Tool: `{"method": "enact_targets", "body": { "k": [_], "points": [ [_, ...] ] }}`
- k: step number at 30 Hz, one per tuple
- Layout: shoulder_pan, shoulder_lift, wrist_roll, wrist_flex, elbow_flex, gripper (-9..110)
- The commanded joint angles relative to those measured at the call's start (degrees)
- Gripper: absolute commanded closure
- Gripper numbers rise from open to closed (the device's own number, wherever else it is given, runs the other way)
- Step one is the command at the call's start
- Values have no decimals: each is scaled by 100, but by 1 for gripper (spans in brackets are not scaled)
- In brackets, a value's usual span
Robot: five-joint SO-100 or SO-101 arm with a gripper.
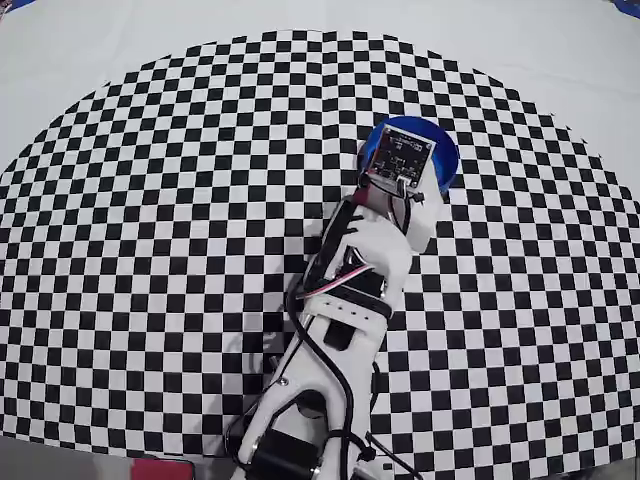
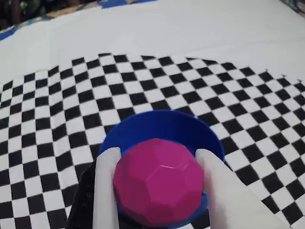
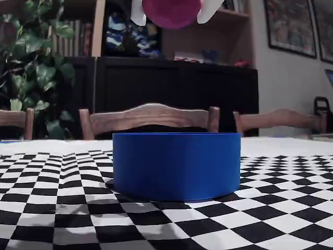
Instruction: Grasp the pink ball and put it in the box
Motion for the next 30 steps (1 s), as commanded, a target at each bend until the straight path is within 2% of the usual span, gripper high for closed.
{"method": "enact_targets", "body": {
  "k": [1, 30],
  "points": [
    [-18, -35, 44, 18, -88, 101],
    [35, -1266, 53, -26, -896, 101]
  ]
}}
